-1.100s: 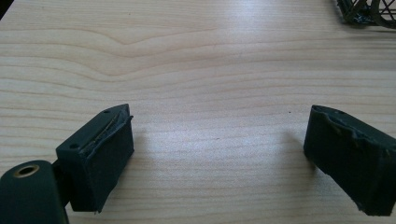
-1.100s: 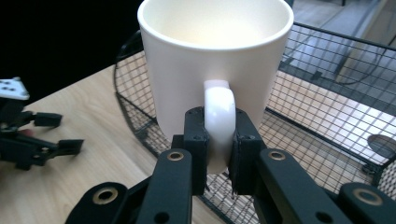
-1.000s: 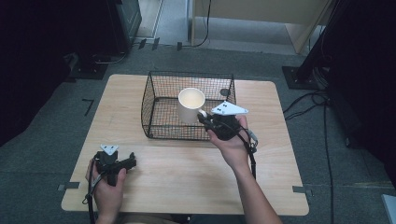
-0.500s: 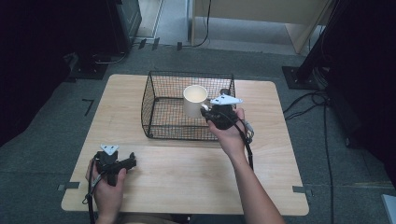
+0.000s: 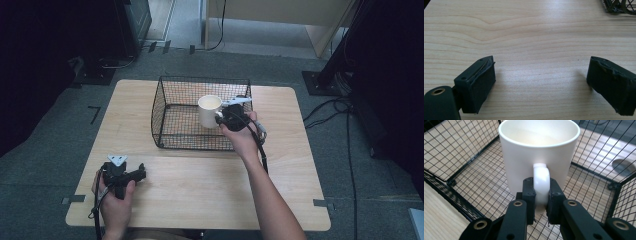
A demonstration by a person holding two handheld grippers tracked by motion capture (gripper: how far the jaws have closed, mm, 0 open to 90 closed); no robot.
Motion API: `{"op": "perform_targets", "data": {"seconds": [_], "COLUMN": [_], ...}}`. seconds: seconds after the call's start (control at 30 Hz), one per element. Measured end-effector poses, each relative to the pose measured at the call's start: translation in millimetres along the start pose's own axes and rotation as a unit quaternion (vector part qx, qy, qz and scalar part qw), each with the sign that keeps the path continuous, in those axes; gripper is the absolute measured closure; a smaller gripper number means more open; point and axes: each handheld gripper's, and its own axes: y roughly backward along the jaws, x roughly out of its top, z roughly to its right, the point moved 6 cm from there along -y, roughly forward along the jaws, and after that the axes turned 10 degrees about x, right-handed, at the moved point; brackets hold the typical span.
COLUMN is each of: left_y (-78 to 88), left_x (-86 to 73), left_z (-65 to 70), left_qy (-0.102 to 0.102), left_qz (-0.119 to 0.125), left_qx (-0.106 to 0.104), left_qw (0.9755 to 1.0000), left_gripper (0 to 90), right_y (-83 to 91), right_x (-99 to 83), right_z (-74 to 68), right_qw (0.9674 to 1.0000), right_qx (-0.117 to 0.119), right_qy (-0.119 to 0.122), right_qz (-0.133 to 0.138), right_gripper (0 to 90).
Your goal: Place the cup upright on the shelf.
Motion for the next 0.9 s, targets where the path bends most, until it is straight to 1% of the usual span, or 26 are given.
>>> {"op": "perform_targets", "data": {"seconds": [0.2,0.23,0.37,0.5,0.6,0.73,0.9], "left_y": [0.1,0.1,0.1,0.1,0.0,0.0,0.0], "left_x": [0.0,0.0,0.0,0.0,0.0,0.0,0.0], "left_z": [0.1,0.0,0.1,0.2,0.2,0.3,0.3], "left_qy": [-0.001,-0.001,-0.001,-0.001,-0.002,-0.002,-0.001], "left_qz": [0.000,0.000,0.000,0.000,0.000,0.001,0.001], "left_qx": [0.000,0.000,0.000,-0.001,-0.001,-0.001,-0.001], "left_qw": [1.0000,1.0000,1.0000,1.0000,1.0000,1.0000,1.0000], "left_gripper": [8.6,8.6,8.6,8.6,8.6,8.6,8.6], "right_y": [-7.7,-9.9,-13.1,-14.3,-15.4,-14.0,-13.6], "right_x": [-4.3,-5.9,-8.1,-8.6,-10.4,-9.4,-9.2], "right_z": [0.4,0.5,0.4,1.5,2.9,3.6,2.9], "right_qw": [0.9997,0.9994,0.9990,0.9989,0.9986,0.9989,0.9989], "right_qx": [-0.005,-0.008,-0.008,-0.011,-0.012,-0.008,-0.009], "right_qy": [-0.007,-0.009,-0.010,-0.012,-0.005,-0.012,-0.014], "right_qz": [-0.025,-0.032,-0.042,-0.044,-0.051,-0.045,-0.043], "right_gripper": [80.5,80.5,80.5,80.4,80.2,80.1,79.4]}}
